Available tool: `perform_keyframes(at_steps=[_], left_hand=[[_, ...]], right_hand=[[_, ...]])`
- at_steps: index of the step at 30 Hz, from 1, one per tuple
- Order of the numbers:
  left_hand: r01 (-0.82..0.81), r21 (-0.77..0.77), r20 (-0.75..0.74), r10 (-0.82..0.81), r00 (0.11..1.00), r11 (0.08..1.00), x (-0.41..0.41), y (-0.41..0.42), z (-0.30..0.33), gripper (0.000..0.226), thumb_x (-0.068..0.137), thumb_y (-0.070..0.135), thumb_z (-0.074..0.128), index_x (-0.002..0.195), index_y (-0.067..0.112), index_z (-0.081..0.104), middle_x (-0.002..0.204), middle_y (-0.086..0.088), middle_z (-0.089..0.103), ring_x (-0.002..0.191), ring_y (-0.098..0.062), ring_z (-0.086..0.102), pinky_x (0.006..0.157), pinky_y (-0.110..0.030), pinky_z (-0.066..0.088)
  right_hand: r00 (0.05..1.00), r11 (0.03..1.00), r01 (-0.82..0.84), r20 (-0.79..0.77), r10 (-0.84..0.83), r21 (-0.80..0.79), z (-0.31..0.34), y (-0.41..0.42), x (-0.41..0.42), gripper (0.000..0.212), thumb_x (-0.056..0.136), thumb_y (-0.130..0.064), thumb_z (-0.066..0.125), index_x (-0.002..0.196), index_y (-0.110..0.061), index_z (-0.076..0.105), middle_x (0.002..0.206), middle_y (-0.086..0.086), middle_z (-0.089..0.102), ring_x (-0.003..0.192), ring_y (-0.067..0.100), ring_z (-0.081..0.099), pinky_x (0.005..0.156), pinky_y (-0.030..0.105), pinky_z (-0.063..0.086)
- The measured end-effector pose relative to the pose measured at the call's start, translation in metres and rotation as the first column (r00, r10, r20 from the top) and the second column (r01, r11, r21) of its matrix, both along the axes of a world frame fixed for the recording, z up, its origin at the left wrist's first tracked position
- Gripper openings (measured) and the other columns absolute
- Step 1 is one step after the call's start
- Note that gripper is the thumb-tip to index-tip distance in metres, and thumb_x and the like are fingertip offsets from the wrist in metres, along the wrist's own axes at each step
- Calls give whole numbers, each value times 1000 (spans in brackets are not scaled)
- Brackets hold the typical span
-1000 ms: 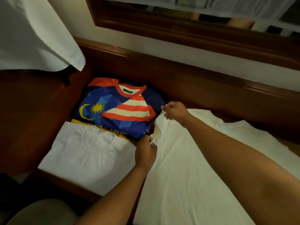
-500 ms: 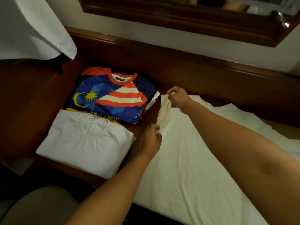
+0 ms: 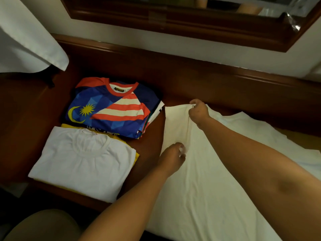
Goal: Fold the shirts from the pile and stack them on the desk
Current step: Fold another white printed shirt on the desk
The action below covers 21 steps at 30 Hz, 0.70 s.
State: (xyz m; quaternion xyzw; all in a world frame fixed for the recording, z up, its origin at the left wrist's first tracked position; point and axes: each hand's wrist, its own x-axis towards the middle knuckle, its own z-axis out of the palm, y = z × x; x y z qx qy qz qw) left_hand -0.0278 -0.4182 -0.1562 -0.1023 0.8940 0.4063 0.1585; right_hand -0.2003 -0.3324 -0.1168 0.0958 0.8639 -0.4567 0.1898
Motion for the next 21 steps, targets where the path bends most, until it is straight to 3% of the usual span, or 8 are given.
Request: perform_keyframes(at_steps=[4,9,17,21], left_hand=[[68,43,105,-72,992,997,-15,-13,-5,25,93,20,58,116,12,61,111,-10,64,98,-26,62,81,-27,48],[93,-106,76,-85,993,990,-46,-52,-10,24,91,13,55,113,12,64,103,-15,68,88,-29,63,79,-37,54],[242,-258,-20,-255,967,935,-99,-69,-10,33,94,10,52,126,6,57,123,-17,58,114,-30,55,98,-34,43],[248,-321,-100,-293,951,914,-116,-68,-21,43,93,8,51,136,8,49,139,-13,49,128,-27,46,108,-32,32]], right_hand=[[999,996,5,45,-9,89,-13,19,0,47,89,4,46,132,-13,47,106,12,56,95,24,57,83,28,48],[993,997,19,115,-27,70,-27,40,23,40,91,2,44,128,-12,49,95,7,54,84,20,54,74,26,45],[972,992,124,200,-122,1,-50,51,62,31,89,-3,47,116,-17,54,106,13,63,90,25,63,81,32,53],[985,994,105,134,-107,16,-64,46,70,29,95,-10,48,123,-13,51,103,10,62,83,19,59,77,27,49]])
